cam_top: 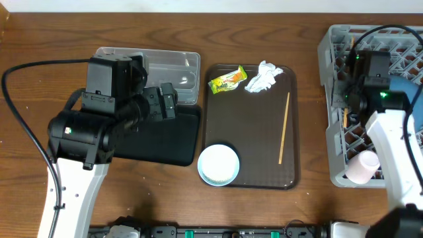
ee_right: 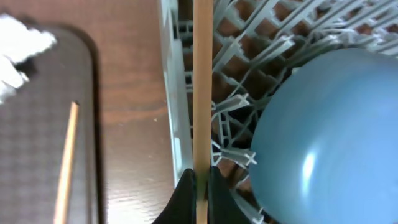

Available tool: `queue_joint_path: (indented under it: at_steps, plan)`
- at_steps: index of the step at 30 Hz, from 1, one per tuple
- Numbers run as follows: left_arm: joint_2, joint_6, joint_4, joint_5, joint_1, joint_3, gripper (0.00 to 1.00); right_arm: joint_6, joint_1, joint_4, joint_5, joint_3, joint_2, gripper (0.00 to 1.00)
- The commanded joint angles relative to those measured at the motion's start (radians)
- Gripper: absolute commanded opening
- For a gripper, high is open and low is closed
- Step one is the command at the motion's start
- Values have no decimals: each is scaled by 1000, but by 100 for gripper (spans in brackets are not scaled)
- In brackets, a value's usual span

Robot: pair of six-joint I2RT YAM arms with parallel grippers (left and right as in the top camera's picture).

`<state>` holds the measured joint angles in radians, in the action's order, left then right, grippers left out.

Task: Sort waste into correct bins and load items into the dishwasher rack
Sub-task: 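Place the chopstick into the dish rack with the right gripper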

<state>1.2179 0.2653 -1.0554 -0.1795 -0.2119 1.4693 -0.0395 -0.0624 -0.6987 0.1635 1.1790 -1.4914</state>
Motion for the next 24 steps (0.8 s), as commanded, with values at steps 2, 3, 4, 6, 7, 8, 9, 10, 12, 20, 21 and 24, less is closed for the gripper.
queue_joint_path:
  at_steps: [2,3,4,6,7,8,9,10,12,20,21,24]
  plan:
    - [3,5,-3,9,4,10,95,-92,-3,-7,29,4,-74,1]
    - [3,5,-3,9,4,10,94,-50,-2,-8,87,4,-86,1]
    - [3,5,-3,9,4,10,94,-15,-2,-9,128,4,-93,1]
    - [3,5,-3,9,4,10,94,-6,-2,-11,135,4,-88,1]
    - [3,5,-3,9,4,10,94,-6,-2,-11,130,5,-80,1]
    - [3,5,-3,9,4,10,94,-6,-2,-9,120,5,-69,1]
    - [3,5,-3,9,4,10,95,-6,-2,-7,103,5,-57,2]
    - [3,5,-3,9,4,10,94,-6,-2,-5,87,5,-46,10]
    - [3,5,-3,9,4,10,95,-9,-2,-10,30,5,-25,35]
    - [3,5,-3,9,4,10,94,128,144,-75,-198,4,48,31]
    - [3,5,-3,9,4,10,95,166,175,-82,-198,2,40,28]
    - [3,5,-3,9,4,10,94,311,278,-118,-187,-2,2,30]
